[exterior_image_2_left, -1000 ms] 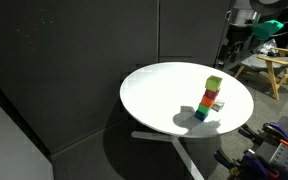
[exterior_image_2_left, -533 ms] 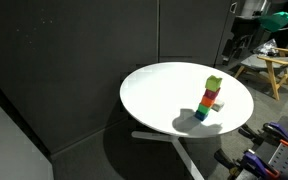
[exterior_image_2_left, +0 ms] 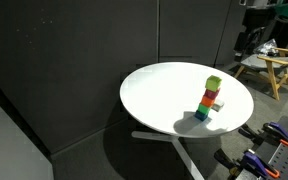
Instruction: Put the yellow block on top of the pink block
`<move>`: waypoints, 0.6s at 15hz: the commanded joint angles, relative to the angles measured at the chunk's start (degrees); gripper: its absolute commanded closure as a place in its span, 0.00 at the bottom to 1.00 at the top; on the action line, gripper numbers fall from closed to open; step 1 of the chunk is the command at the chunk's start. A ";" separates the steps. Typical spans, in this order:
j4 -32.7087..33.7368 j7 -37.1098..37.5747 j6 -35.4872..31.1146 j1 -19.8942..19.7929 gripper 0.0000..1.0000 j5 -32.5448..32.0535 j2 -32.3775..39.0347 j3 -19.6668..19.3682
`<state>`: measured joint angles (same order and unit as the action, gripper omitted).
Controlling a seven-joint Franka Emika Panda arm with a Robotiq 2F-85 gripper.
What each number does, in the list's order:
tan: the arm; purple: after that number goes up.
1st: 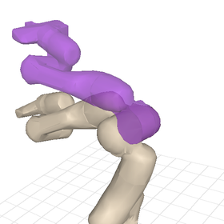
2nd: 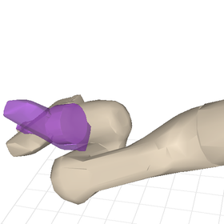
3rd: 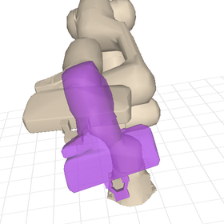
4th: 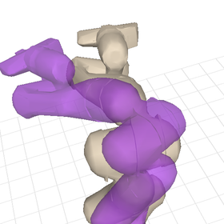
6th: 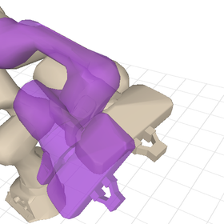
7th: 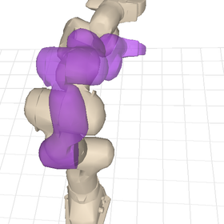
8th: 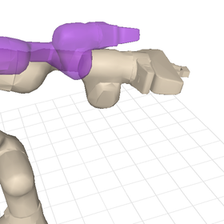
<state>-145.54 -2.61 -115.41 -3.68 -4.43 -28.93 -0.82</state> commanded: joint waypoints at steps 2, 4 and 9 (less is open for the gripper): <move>1.33 -1.78 5.78 0.98 0.00 0.99 -2.76 -1.42; 1.59 -2.18 7.25 1.05 0.00 1.05 -3.16 -1.67; 0.62 -1.09 6.64 0.79 0.00 -0.05 -3.25 -1.41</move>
<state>-145.01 -3.87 -108.90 -3.26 -4.33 -32.19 -1.93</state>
